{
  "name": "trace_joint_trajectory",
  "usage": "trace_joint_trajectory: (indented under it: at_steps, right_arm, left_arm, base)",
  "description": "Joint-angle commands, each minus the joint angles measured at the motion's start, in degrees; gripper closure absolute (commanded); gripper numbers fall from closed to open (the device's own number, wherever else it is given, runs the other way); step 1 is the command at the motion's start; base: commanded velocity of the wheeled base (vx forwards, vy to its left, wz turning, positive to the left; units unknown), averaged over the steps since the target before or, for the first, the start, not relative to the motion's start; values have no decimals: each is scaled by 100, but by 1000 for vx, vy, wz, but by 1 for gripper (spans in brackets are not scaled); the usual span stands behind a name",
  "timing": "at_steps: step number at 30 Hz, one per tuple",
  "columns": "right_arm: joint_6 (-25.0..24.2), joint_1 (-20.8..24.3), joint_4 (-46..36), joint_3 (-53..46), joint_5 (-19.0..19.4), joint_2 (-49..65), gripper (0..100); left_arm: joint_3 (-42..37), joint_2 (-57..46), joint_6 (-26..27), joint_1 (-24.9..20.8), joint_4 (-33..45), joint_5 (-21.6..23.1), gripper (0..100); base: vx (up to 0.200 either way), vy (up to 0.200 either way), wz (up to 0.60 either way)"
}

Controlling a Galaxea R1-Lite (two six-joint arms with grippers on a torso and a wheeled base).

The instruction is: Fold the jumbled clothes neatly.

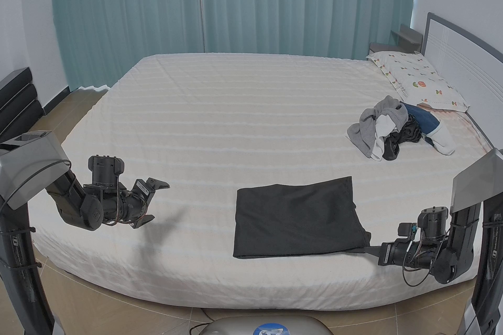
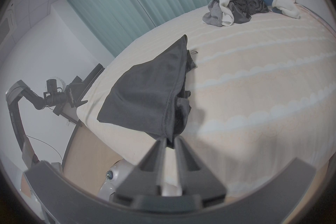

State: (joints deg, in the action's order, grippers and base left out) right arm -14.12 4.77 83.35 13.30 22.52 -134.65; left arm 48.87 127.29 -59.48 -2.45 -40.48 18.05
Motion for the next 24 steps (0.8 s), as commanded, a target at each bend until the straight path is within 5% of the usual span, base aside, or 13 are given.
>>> trace_joint_trajectory:
  at_steps: [1, 9, 10, 14, 19, 24]
  right_arm:
    - [-12, -55, 41, 50, -28, 0, 0]
    - [-953, -81, 156, 533, -37, 281, 0]
    - [-1594, -81, 156, 955, -72, 202, 0]
    - [-2297, -37, 59, 1729, -300, -132, 0]
    - [-2570, -2, -55, 2423, -740, -510, 0]
    - [-2772, 95, -64, 3056, -819, -976, 0]
  left_arm:
    - [8, 15, -2, -1, -3, -12, 0]
    - [17, 15, -11, -1, -3, -12, 0]
    - [17, 15, -11, -1, -3, -12, 0]
    - [17, 24, -2, -1, -3, -12, 0]
    - [17, 32, 6, -1, -12, -21, 0]
    - [17, 41, 6, -1, -12, -21, 0]
  base:
    - [0, 0, 0]
    - [0, 0, 0]
    - [0, 0, 0]
    - [200, 0, 0]
    - [200, 0, 0]
    - [0, 0, 0]
